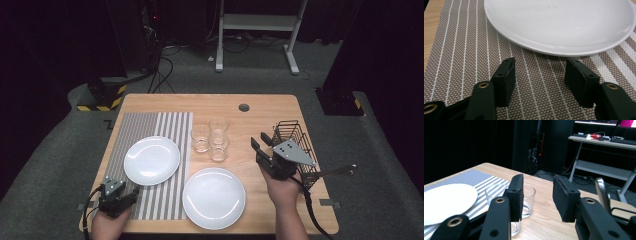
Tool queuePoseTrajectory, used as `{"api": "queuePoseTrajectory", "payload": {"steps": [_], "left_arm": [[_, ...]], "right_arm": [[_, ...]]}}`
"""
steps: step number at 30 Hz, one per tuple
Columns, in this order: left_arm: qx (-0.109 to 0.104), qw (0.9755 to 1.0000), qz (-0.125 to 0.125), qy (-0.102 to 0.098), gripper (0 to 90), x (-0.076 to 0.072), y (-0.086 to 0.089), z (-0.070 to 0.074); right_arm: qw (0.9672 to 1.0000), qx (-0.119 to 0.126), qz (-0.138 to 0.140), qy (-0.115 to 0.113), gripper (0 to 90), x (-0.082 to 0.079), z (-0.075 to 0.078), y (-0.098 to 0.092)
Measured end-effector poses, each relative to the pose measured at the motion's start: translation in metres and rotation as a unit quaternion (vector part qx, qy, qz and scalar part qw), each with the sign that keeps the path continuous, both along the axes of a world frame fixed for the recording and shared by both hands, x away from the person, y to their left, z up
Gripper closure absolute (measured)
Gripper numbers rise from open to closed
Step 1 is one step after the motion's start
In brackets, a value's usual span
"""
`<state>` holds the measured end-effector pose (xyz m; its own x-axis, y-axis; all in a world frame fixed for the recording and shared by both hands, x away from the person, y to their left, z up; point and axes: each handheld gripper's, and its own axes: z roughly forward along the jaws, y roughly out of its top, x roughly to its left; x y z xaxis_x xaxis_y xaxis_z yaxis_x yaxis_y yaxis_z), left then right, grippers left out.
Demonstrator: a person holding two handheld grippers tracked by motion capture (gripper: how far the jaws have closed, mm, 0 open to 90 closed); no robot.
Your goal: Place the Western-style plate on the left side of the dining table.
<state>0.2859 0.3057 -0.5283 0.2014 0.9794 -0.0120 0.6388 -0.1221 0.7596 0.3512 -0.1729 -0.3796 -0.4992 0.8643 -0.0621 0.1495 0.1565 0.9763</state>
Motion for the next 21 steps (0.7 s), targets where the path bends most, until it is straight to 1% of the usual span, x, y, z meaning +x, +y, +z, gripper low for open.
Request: {"api": "queuePoseTrajectory", "payload": {"steps": [8, 17, 21], "left_arm": [[0.000, 1.0000, 0.000, 0.000, 42.4, 0.000, 0.000, 0.000], [0.002, 1.0000, 0.000, 0.000, 42.3, 0.000, 0.000, 0.000], [0.003, 1.0000, 0.000, -0.001, 42.3, 0.000, 0.000, 0.000]], "right_arm": [[0.9999, 0.000, -0.011, -0.002, 61.1, -0.001, 0.002, -0.007], [0.9995, 0.010, -0.029, -0.005, 61.1, -0.002, 0.004, -0.020], [0.9993, 0.010, -0.037, -0.007, 61.1, -0.002, 0.005, -0.024]]}}
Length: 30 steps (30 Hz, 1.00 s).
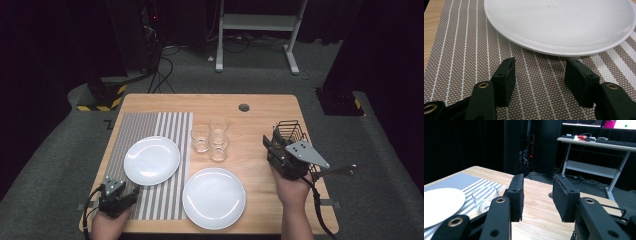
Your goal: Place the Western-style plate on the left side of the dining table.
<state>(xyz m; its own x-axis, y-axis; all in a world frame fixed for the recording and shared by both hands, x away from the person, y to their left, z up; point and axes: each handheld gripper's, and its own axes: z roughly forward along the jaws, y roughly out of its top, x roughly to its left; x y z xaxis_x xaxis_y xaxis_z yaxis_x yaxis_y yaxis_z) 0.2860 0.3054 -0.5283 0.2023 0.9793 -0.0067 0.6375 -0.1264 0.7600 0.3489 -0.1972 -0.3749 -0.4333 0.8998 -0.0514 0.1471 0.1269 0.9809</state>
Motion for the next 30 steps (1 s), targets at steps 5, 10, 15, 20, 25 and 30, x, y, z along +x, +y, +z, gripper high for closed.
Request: {"api": "queuePoseTrajectory", "payload": {"steps": [5, 10, 15, 20, 25, 30], "left_arm": [[0.001, 1.0000, 0.000, 0.000, 42.4, 0.000, 0.000, 0.000], [0.000, 1.0000, 0.000, 0.000, 42.4, 0.000, 0.000, 0.000], [0.001, 1.0000, 0.000, 0.000, 42.3, 0.000, 0.000, 0.000], [0.002, 1.0000, 0.001, 0.000, 42.4, 0.000, -0.001, 0.000], [0.002, 1.0000, 0.002, 0.000, 42.3, 0.000, -0.001, 0.000], [0.002, 1.0000, 0.001, 0.001, 42.3, 0.000, -0.001, 0.000]], "right_arm": [[1.0000, -0.004, -0.007, -0.002, 61.1, 0.000, 0.000, -0.002], [0.9999, -0.005, -0.012, -0.002, 60.9, 0.001, 0.000, -0.004], [0.9999, -0.008, -0.015, -0.003, 59.8, 0.001, 0.000, -0.005], [0.9997, -0.010, -0.020, -0.003, 58.1, 0.003, 0.000, -0.006], [0.9996, -0.011, -0.024, 0.002, 56.7, 0.006, 0.002, -0.006], [0.9992, -0.021, -0.033, 0.006, 55.6, 0.010, 0.000, -0.007]]}}
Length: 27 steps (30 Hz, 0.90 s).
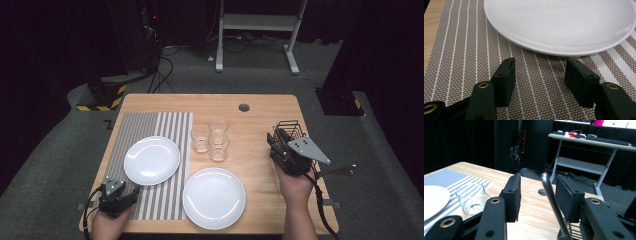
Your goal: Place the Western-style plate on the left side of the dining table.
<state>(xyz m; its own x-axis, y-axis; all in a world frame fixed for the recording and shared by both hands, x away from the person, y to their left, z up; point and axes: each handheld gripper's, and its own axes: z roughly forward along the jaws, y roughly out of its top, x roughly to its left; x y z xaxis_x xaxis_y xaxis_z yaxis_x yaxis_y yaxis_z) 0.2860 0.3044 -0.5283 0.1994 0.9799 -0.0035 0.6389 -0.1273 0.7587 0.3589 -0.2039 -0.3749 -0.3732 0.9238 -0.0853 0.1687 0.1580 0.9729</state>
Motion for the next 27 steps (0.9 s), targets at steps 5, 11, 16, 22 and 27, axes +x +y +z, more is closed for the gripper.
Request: {"api": "queuePoseTrajectory", "payload": {"steps": [5, 11, 16, 22, 27], "left_arm": [[-0.001, 1.0000, -0.001, 0.000, 41.8, 0.000, 0.000, 0.000], [-0.001, 1.0000, -0.003, 0.000, 41.4, 0.000, 0.000, 0.000], [-0.001, 1.0000, -0.003, 0.000, 41.3, 0.000, 0.000, 0.000], [-0.001, 1.0000, -0.003, 0.000, 41.3, 0.000, 0.000, 0.000], [0.000, 1.0000, -0.004, 0.001, 41.3, 0.000, 0.000, 0.000]], "right_arm": [[0.9999, -0.004, -0.003, 0.012, 55.1, 0.007, 0.002, -0.003], [0.9995, -0.025, -0.007, 0.020, 55.3, 0.014, 0.004, 0.000], [0.9992, -0.031, -0.010, 0.024, 57.0, 0.018, 0.006, -0.001], [0.9990, -0.032, -0.011, 0.028, 58.7, 0.020, 0.006, -0.003], [0.9990, -0.032, -0.011, 0.029, 60.1, 0.021, 0.006, -0.002]]}}
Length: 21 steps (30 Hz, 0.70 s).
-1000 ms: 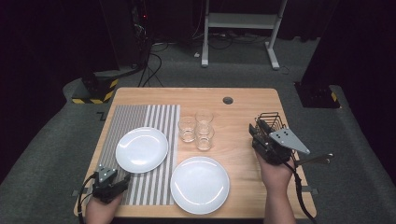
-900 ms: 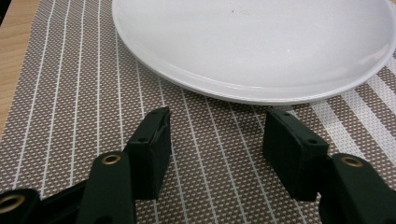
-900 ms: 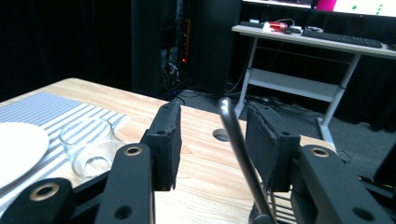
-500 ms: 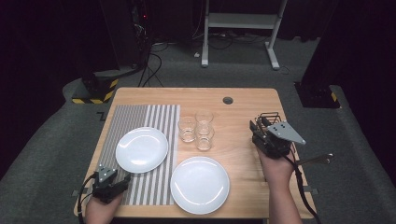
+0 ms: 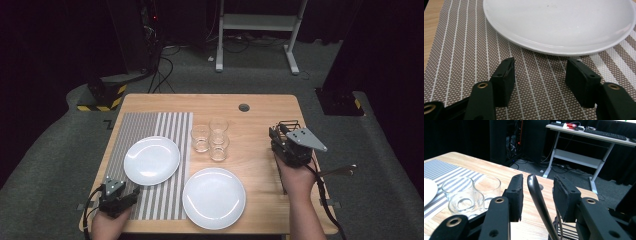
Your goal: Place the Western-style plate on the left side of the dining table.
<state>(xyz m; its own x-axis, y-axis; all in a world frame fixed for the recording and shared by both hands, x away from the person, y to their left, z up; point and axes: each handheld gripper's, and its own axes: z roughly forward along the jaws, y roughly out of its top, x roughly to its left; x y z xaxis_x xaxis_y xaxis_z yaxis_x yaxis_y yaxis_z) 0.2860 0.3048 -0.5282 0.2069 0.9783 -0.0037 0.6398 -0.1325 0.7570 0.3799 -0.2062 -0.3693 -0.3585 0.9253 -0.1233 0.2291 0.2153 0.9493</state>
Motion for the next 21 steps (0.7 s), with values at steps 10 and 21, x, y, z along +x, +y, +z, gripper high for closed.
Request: {"api": "queuePoseTrajectory", "payload": {"steps": [10, 21], "left_arm": [[0.000, 1.0000, 0.000, 0.000, 41.3, 0.0000, -0.0001, 0.0000], [0.001, 1.0000, 0.001, 0.000, 41.3, 0.0000, -0.0002, 0.0000]], "right_arm": [[1.0000, -0.002, 0.001, 0.007, 64.0, 0.0035, -0.0012, -0.0004], [0.9998, -0.003, 0.005, 0.019, 67.6, 0.0064, -0.0033, 0.0004]]}}
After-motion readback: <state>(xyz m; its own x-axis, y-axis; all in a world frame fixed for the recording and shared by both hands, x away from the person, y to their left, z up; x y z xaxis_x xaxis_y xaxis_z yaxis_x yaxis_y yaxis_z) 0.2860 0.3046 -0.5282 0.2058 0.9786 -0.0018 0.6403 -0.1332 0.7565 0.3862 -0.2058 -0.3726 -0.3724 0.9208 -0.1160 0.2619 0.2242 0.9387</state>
